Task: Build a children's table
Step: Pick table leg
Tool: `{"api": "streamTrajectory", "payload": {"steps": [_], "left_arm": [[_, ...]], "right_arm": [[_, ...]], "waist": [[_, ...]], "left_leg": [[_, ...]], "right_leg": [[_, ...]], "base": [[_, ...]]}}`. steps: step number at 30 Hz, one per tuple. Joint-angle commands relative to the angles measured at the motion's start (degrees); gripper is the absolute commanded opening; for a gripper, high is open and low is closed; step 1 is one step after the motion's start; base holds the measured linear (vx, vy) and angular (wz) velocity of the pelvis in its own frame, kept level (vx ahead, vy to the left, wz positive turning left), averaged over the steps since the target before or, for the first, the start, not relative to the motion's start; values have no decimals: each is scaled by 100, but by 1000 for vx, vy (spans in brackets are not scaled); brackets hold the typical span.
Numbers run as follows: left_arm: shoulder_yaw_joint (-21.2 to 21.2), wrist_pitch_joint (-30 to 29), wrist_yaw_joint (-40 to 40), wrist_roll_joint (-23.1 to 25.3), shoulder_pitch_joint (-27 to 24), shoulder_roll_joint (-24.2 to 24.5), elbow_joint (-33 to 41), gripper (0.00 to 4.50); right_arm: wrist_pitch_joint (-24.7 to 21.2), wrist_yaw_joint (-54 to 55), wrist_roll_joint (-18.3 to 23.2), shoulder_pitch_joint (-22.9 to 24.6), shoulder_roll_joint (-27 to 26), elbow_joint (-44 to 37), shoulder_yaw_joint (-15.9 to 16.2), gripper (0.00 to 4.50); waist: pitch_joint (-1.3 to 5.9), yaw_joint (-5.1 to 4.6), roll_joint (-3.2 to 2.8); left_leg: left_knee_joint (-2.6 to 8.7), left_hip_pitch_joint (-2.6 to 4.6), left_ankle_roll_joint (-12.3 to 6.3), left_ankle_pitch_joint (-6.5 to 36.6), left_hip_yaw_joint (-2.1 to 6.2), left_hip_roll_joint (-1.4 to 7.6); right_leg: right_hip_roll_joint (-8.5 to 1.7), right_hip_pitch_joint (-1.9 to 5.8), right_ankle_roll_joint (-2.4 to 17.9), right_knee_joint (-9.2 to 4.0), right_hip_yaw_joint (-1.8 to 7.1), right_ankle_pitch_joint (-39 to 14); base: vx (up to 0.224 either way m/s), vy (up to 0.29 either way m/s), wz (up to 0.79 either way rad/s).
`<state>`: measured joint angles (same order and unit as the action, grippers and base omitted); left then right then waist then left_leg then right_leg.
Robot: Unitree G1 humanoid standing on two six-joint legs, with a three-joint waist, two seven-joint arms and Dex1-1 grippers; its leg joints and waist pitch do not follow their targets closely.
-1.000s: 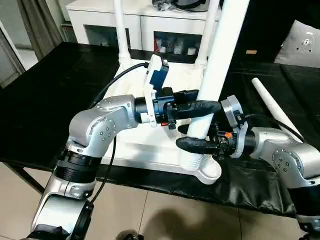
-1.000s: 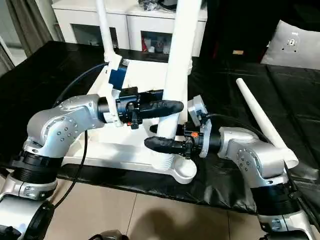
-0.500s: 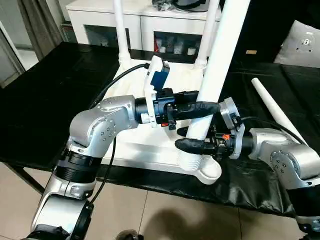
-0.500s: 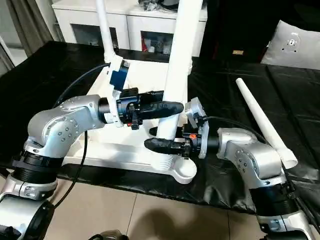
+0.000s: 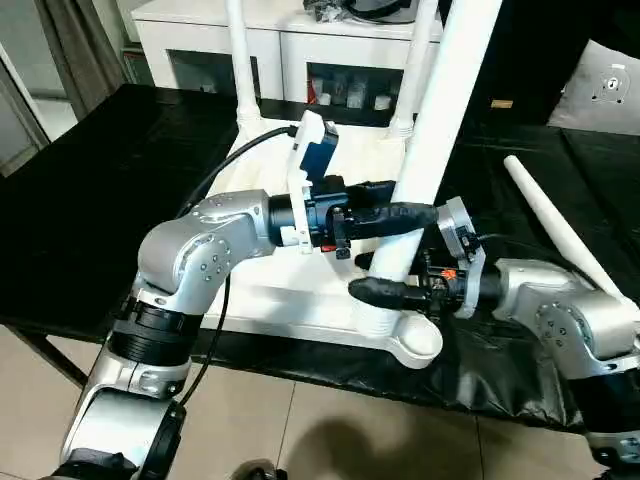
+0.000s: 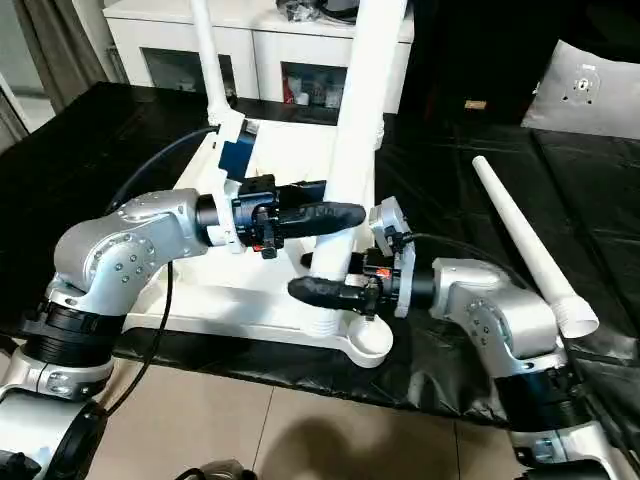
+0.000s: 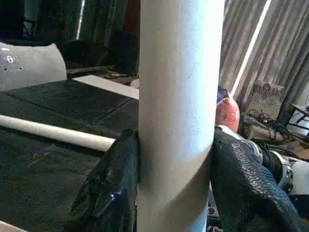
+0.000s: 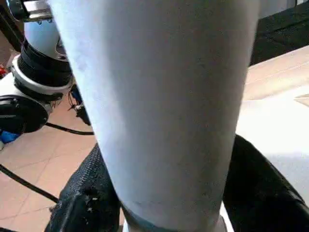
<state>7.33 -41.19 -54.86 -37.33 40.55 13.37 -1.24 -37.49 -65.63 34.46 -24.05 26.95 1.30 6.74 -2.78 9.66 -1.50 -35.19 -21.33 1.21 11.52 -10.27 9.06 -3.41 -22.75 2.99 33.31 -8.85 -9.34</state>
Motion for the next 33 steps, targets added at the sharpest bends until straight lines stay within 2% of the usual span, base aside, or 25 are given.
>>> {"api": "streamTrajectory", "payload": {"steps": [1,4,5,7,11,17,18,19,24,25,27,28,30,33], "left_arm": [[62,20,-112,9,-19,-13,120,182],[69,36,-96,14,-25,-26,124,182],[75,43,-85,15,-34,-34,132,182],[87,54,-78,18,-51,-39,142,182],[133,54,-78,23,-96,-44,199,182],[179,-33,34,37,-90,-99,232,182],[207,-37,52,49,-92,-115,257,238],[223,-58,128,67,-88,-156,267,252],[371,-89,273,142,-147,-316,373,275],[477,-46,283,228,-171,-335,420,295],[603,20,319,320,-220,-376,478,300],[633,32,365,319,-260,-425,518,309],[638,72,456,319,-305,-511,546,335],[498,49,567,140,-364,-717,548,343]], "right_arm": [[-41,-4,63,11,25,-16,-142,234],[-3,40,15,17,24,6,-134,207],[35,83,-31,19,20,25,-134,205],[45,184,-53,14,-3,39,-160,203],[-51,410,43,-26,-91,55,-322,199],[36,569,-112,-60,-150,184,-302,198],[65,632,-164,-73,-182,225,-294,198],[86,709,-209,-89,-221,259,-289,198],[121,1015,-351,-122,-366,391,-256,196],[219,1144,-445,-142,-428,456,-251,196],[478,1283,-564,-163,-542,536,-257,196],[534,1392,-581,-172,-623,563,-277,196],[680,1563,-708,-206,-707,643,-262,196],[1045,1894,-839,-226,-912,772,-381,196]], "waist": [[443,1,98],[441,3,92],[440,4,71],[440,-7,84],[440,-12,72],[445,-11,71],[444,-11,70],[445,-14,71],[444,-18,76],[446,-18,76],[438,-28,76],[444,-26,54],[439,-42,49],[438,-55,53]], "left_leg": [[341,65,-400,321,211,493],[339,54,-396,299,208,481],[341,58,-387,313,214,486],[343,57,-377,315,219,492],[348,59,-366,335,220,491],[346,61,-365,325,220,493],[345,63,-361,326,219,495],[343,65,-349,335,216,490],[348,61,-335,331,218,495],[348,62,-329,312,222,500],[351,58,-312,334,216,491],[354,62,-290,370,222,500],[359,59,-282,383,232,509],[358,62,-265,410,224,507]], "right_leg": [[-677,368,192,-430,451,-1802],[-673,373,153,-433,447,-1842],[-672,367,138,-435,446,-1864],[-666,367,135,-433,446,-1840],[-672,367,161,-440,446,-1837],[-675,370,185,-432,446,-1788],[-674,365,185,-433,447,-1790],[-673,366,186,-432,446,-1795],[-684,373,201,-432,449,-1783],[-687,370,180,-430,454,-1774],[-689,359,160,-439,454,-1812],[-696,361,171,-442,453,-1823],[-687,363,185,-437,449,-1762],[-695,361,230,-439,453,-1728]], "base": [[0,0,0],[0,0,0],[0,0,0],[0,0,0],[0,0,0],[0,0,0],[0,0,0],[0,0,0],[0,0,0],[0,0,0],[0,0,0],[0,0,0],[0,0,0],[0,0,0]]}}
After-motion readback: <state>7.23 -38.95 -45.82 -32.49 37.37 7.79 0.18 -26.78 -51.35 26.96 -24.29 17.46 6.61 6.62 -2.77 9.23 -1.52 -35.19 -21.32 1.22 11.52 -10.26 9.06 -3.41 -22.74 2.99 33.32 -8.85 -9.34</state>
